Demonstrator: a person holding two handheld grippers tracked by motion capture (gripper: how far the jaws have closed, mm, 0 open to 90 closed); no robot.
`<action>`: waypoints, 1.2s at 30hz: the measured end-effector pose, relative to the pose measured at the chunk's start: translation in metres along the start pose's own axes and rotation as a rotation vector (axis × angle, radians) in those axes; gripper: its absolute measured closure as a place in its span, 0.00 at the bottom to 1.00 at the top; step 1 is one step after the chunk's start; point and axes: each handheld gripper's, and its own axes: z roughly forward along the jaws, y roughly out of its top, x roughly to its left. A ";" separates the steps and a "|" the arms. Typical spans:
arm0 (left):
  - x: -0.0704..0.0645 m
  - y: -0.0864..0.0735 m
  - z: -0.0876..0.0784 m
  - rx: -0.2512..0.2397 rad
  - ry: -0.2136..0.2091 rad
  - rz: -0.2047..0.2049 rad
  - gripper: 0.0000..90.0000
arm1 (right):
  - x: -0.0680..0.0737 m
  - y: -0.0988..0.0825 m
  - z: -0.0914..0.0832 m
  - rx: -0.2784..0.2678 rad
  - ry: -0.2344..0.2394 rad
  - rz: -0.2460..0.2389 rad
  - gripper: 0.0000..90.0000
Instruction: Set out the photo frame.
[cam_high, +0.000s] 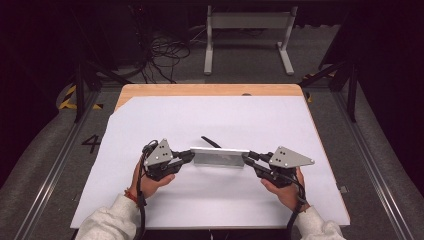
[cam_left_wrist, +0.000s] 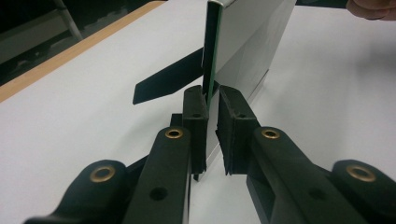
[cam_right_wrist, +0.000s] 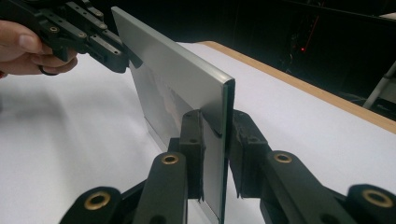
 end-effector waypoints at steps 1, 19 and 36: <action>0.000 0.000 0.000 -0.002 0.002 -0.003 0.91 | -0.001 0.000 0.001 -0.005 0.002 0.010 0.86; 0.010 -0.001 0.011 -0.033 0.034 -0.058 0.90 | -0.015 -0.003 0.012 -0.043 -0.014 0.098 0.85; 0.013 -0.011 0.023 0.008 0.020 -0.087 0.89 | -0.018 -0.009 0.025 -0.025 -0.028 0.117 0.80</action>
